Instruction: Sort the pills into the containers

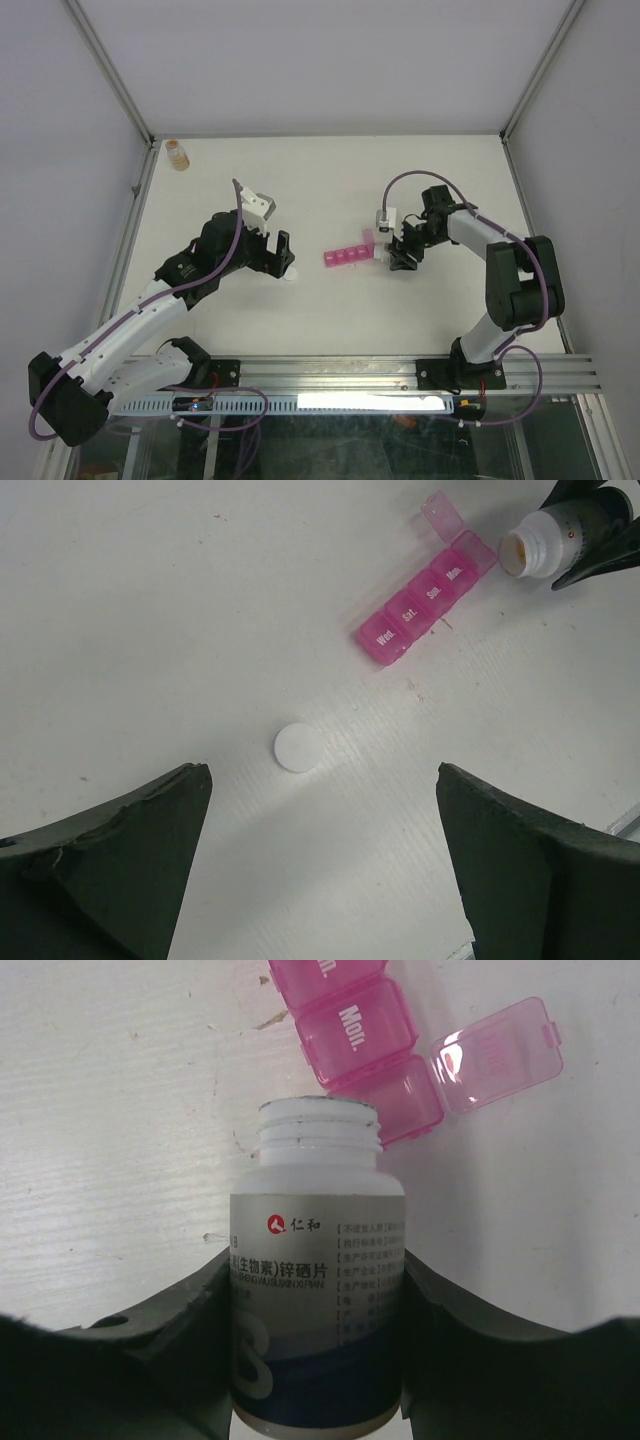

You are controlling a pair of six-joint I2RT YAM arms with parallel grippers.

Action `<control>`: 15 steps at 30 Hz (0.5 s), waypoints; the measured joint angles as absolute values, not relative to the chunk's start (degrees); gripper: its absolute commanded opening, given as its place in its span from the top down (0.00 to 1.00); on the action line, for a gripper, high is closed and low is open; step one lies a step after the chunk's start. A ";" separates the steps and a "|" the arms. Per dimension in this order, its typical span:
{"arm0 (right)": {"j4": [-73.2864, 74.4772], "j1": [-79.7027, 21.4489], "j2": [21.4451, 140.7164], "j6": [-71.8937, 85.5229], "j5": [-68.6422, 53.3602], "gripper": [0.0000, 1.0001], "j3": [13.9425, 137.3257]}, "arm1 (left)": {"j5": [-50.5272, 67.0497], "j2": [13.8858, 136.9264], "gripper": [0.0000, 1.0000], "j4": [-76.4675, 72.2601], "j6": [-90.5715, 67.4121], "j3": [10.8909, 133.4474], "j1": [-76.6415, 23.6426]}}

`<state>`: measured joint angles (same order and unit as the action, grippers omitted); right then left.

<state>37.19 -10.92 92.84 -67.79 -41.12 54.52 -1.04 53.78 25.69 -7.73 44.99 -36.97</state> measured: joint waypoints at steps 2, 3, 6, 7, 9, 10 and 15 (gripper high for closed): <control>37.15 -10.98 93.54 -67.79 -40.58 1.00 54.83 | -0.97 53.78 0.01 25.69 -7.68 44.93 -36.64; 37.21 -11.05 93.86 -67.77 -40.29 1.00 55.00 | -0.95 53.78 0.01 25.63 -7.66 44.86 -36.64; 37.23 -11.20 94.63 -67.61 -39.66 1.00 55.66 | -0.93 53.78 0.01 25.61 -7.60 44.62 -36.64; 37.17 -11.25 94.74 -67.59 -39.53 1.00 55.81 | -0.93 53.78 0.01 25.61 -7.60 44.58 -36.62; 37.28 -11.29 94.91 -67.57 -39.18 1.00 56.36 | -0.91 53.80 0.01 25.58 -7.55 44.47 -36.62; 37.32 -11.31 94.98 -67.57 -38.96 1.00 56.75 | -0.91 53.80 0.01 25.58 -7.53 44.45 -36.62; 37.78 -11.44 95.00 -67.64 -38.02 1.00 58.15 | -0.89 53.82 0.01 25.58 -7.38 44.42 -36.62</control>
<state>37.78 -11.44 95.00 -67.64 -38.02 58.15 -0.89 53.82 25.58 -7.38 44.42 -36.62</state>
